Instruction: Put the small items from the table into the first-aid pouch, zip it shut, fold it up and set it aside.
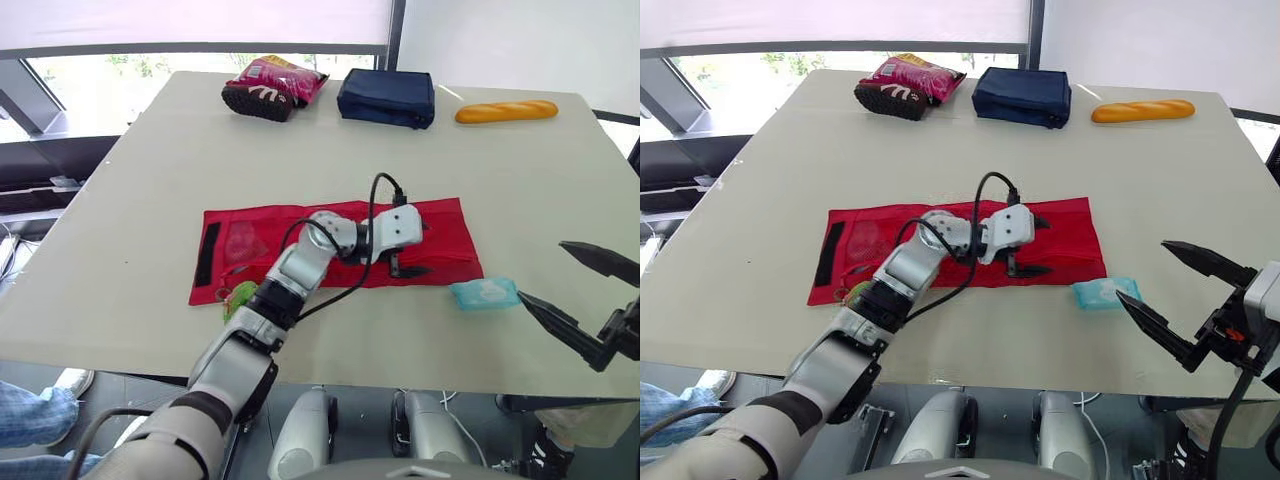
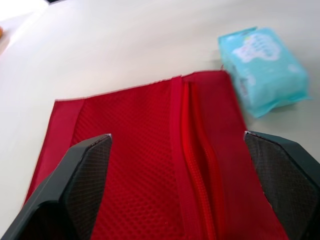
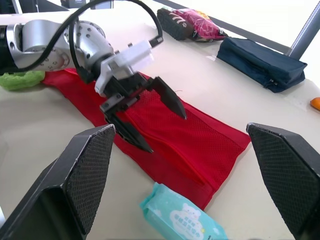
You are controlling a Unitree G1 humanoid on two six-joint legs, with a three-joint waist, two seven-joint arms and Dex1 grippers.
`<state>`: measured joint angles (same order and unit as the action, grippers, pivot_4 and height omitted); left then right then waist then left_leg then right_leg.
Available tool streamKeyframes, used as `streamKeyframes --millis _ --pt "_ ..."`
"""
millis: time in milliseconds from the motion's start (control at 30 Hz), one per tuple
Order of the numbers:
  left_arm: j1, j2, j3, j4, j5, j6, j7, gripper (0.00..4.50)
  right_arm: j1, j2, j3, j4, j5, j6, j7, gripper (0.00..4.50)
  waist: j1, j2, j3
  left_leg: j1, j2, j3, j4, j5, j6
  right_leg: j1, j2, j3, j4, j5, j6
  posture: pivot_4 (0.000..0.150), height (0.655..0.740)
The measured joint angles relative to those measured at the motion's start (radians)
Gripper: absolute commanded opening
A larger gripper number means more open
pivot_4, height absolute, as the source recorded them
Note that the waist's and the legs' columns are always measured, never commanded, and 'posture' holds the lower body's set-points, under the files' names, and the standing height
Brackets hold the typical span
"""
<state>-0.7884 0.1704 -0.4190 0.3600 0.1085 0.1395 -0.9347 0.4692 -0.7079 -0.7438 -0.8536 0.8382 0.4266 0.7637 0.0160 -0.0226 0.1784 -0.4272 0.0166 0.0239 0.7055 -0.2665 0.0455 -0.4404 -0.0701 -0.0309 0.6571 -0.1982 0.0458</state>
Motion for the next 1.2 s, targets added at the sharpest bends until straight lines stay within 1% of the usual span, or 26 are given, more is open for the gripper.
streamKeyframes --millis 100,200,333,400,467,633,767,833,867,900,933,967,1033,1067,1133,1200 --pt "0.006 -0.034 -0.013 -0.024 0.046 0.076 0.082 4.48 0.007 0.006 0.000 -0.001 -0.001 -0.004 -0.007 4.50 0.000 0.000 0.000 0.000 -0.001 0.000 0.000 0.000 0.000 0.000 0.000 0.000 0.000 -0.001 0.001 0.150 0.7164" --pt "0.006 -0.055 -0.016 -0.035 0.070 0.124 0.131 4.48 0.011 0.007 0.000 -0.003 -0.003 -0.008 -0.010 4.50 -0.001 0.000 0.000 0.000 -0.001 0.000 0.000 0.000 0.000 0.000 0.000 0.000 0.000 -0.001 0.001 0.150 0.7164" --pt "0.015 -0.055 -0.016 -0.052 0.083 0.160 0.161 4.48 0.020 0.011 0.000 -0.008 -0.006 -0.015 -0.014 4.50 -0.001 0.000 0.000 0.000 -0.001 0.000 0.000 0.000 0.000 0.000 0.000 0.000 0.000 -0.001 0.001 0.150 0.7164" --pt "0.039 -0.047 -0.005 -0.105 0.081 0.191 0.169 4.48 0.026 0.017 0.000 -0.014 -0.006 -0.017 -0.021 4.50 -0.001 0.000 0.000 0.000 0.001 0.000 0.000 0.000 0.000 0.000 0.000 0.000 0.000 -0.001 0.001 0.150 0.7164" --pt "0.048 -0.040 0.000 -0.121 0.077 0.202 0.171 4.48 0.027 0.017 0.000 -0.014 -0.006 -0.017 -0.024 4.50 -0.001 0.000 0.000 0.000 0.001 0.000 0.000 0.000 0.000 0.000 0.000 0.000 0.000 -0.001 0.001 0.150 0.7164" --pt "0.122 -0.006 0.039 -0.250 0.045 0.265 0.178 4.48 0.028 0.015 0.000 -0.017 -0.006 -0.019 -0.027 4.50 -0.001 0.000 0.000 0.000 0.001 0.000 0.000 0.000 0.000 0.000 0.000 0.000 0.000 0.000 0.000 0.150 0.7164" --pt "0.154 0.030 0.146 -0.383 0.001 0.336 0.221 4.48 0.025 0.005 -0.001 -0.017 -0.005 -0.019 -0.026 4.50 -0.001 0.000 0.000 0.001 0.002 0.000 0.000 0.000 0.000 0.000 0.000 0.000 0.000 0.000 0.000 0.150 0.7164" --pt "0.200 0.071 0.241 -0.470 -0.024 0.391 0.263 4.48 0.026 0.005 -0.002 -0.016 -0.005 -0.020 -0.022 4.50 -0.005 0.001 -0.001 0.002 0.002 0.001 0.000 0.000 0.000 0.000 0.000 0.001 0.000 0.000 -0.001 0.150 0.7164" --pt "0.205 0.073 0.249 -0.475 -0.025 0.395 0.267 4.48 0.026 0.005 -0.002 -0.016 -0.004 -0.021 -0.022 4.50 -0.005 0.001 -0.001 0.002 0.002 0.001 -0.001 0.000 0.000 0.000 0.000 0.002 0.000 0.000 -0.001 0.150 0.7164" --pt "0.250 0.104 0.342 -0.508 -0.044 0.445 0.304 4.48 0.023 0.004 0.001 -0.012 -0.004 -0.021 -0.016 4.50 -0.007 0.001 -0.001 0.004 0.003 0.002 -0.001 0.000 0.000 0.001 0.001 0.002 0.000 0.000 0.000 0.150 0.7164" --pt "0.267 0.116 0.373 -0.513 -0.050 0.459 0.315 4.48 0.023 0.005 0.001 -0.011 -0.004 -0.023 -0.016 4.50 -0.008 0.001 -0.001 0.005 0.004 0.002 -0.001 0.000 0.000 0.002 0.001 0.003 0.000 0.000 0.000 0.150 0.7164" --pt "0.301 0.151 0.437 -0.512 -0.057 0.476 0.341 4.48 0.012 0.002 0.006 -0.005 -0.002 -0.023 -0.012 4.50 -0.011 0.001 -0.001 0.007 0.004 0.003 -0.002 0.000 0.000 0.003 0.001 0.003 0.000 -0.001 0.001 0.150 0.7164" --pt "0.368 0.238 0.610 -0.475 -0.078 0.503 0.395 4.48 -0.043 -0.013 0.031 0.021 0.011 -0.023 -0.007 4.50 -0.020 0.001 0.000 0.010 0.005 0.002 -0.002 0.000 0.000 0.006 0.002 0.002 0.000 -0.002 0.001 0.150 0.7164" --pt "0.378 0.266 0.671 -0.465 -0.096 0.513 0.400 4.48 -0.067 -0.024 0.040 0.036 0.017 -0.022 -0.006 4.50 -0.017 0.000 0.000 0.010 0.005 0.002 -0.002 0.000 0.000 0.007 0.002 0.001 0.000 -0.003 0.000 0.150 0.7164" --pt "0.398 0.310 0.736 -0.469 -0.142 0.523 0.381 4.48 -0.117 -0.045 0.067 0.052 0.030 -0.018 -0.004 4.50 -0.003 0.000 0.000 0.011 0.004 0.002 -0.002 0.000 0.000 0.008 0.000 0.000 -0.001 -0.004 -0.002 0.150 0.7164" --pt "0.436 0.351 0.769 -0.469 -0.197 0.532 0.329 4.48 -0.166 -0.067 0.103 0.062 0.045 -0.015 0.004 4.50 0.003 0.000 0.000 0.011 0.003 0.001 -0.002 0.000 0.000 0.009 -0.001 0.000 -0.002 -0.004 -0.003 0.150 0.7164"
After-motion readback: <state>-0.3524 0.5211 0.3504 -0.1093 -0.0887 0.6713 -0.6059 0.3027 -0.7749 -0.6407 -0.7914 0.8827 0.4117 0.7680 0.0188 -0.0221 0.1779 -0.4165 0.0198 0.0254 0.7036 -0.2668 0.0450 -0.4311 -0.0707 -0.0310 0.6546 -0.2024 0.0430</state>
